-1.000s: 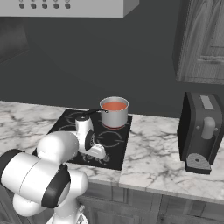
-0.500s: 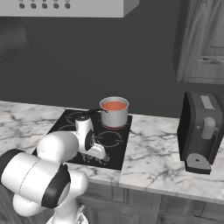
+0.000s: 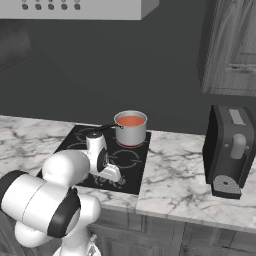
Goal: Wait until the marinara sauce is simmered to a deep red color and then turn off the stove.
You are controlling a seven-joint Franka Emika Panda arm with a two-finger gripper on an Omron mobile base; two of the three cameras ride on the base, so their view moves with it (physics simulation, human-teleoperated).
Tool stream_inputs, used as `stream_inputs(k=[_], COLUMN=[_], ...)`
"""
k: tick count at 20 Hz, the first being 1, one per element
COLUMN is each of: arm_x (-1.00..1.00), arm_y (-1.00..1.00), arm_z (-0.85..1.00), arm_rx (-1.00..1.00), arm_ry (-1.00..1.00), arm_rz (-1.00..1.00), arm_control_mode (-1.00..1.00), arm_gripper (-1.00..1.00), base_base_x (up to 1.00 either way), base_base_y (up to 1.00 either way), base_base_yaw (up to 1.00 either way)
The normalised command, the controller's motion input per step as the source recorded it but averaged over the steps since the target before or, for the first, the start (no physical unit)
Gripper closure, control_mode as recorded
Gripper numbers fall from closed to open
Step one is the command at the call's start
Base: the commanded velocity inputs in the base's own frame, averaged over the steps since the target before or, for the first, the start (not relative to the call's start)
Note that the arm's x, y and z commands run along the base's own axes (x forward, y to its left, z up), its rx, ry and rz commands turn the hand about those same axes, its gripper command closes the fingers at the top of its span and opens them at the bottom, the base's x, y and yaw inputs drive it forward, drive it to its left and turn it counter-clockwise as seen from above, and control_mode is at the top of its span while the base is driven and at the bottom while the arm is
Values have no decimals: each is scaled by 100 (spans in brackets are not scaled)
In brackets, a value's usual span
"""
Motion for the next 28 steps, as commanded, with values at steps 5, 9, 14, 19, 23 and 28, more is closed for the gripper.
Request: stream_inputs(k=[5,9,14,19,23,28], arm_x=[0,0,0,0,0,0], arm_y=[0,0,0,0,0,0], arm_z=[0,0,0,0,0,0], arm_rx=[0,0,0,0,0,0], arm_ry=[0,0,0,0,0,0], arm_rz=[0,0,0,0,0,0], arm_control_mode=[-100,-100,-100,-100,-100,-100], arm_gripper=[-100,-100,-100,-100,-100,-100], base_base_x=[0,0,0,0,0,0], base_base_y=[0,0,0,0,0,0], base_base_yaw=[0,0,0,0,0,0])
